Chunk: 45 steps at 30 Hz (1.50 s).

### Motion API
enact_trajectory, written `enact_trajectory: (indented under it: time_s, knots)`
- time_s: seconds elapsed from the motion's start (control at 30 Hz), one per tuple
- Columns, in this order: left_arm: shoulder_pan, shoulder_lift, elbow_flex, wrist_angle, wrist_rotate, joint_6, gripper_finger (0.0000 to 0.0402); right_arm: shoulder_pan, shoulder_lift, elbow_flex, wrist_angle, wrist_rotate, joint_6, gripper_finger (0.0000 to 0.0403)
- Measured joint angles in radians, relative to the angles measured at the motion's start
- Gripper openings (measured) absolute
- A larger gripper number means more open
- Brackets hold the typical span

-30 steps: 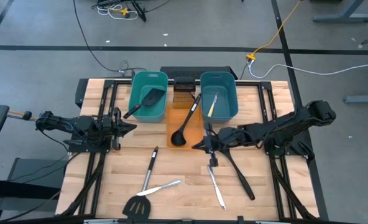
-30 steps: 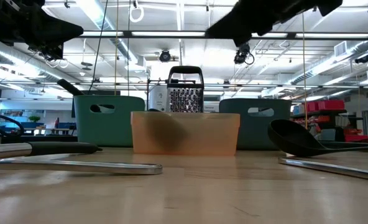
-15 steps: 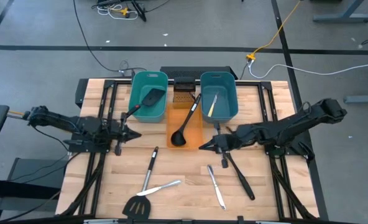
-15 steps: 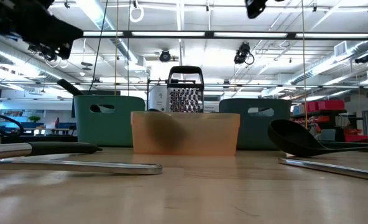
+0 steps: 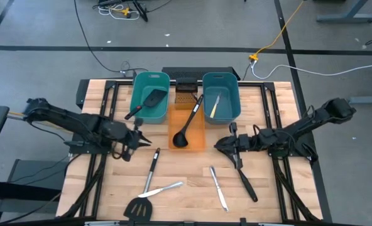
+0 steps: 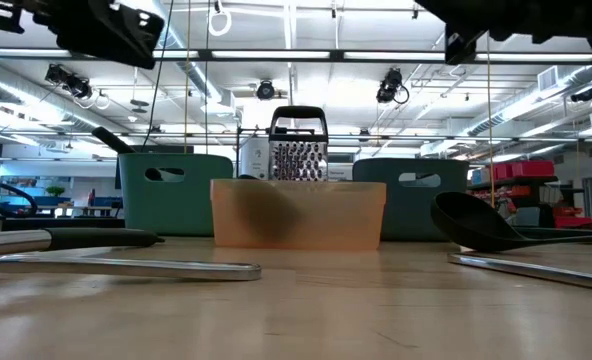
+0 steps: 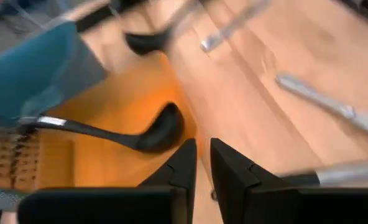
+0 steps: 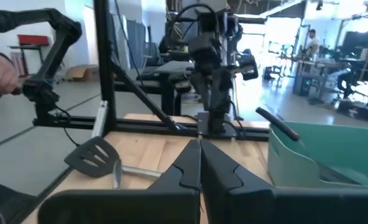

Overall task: Pick & Place Kitchen Items
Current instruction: Put the black spatula into the green bin

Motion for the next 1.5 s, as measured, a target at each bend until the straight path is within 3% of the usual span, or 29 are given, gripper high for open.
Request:
enact_trajectory:
  time_s: [0.17,0.33,0.67,0.83,1.13,1.5]
  knots:
    - [-0.001,0.183,0.121,-0.112,0.034,0.17,0.0088,0.024,-0.015,-0.044,0.053,0.012,-0.019,0.0006]
    - [0.0,0.337,0.185,-0.189,0.031,0.307,0.0139,0.026,-0.044,-0.153,0.238,0.014,-0.018,0.0007]
    - [-0.028,0.477,0.191,-0.174,0.017,0.61,0.0227,0.025,-0.07,-0.2,0.271,0.018,-0.013,0.0007]
    - [-0.029,0.582,0.191,-0.174,0.083,0.637,0.023,0.025,-0.069,-0.2,0.269,0.021,-0.02,0.0007]
    - [-0.048,0.713,0.191,-0.156,0.089,0.837,0.0229,0.025,-0.069,-0.199,0.269,0.014,-0.015,0.0007]
    - [-0.047,0.815,0.195,-0.144,0.112,0.878,0.0216,0.025,-0.069,-0.199,0.27,0.014,-0.015,0.0007]
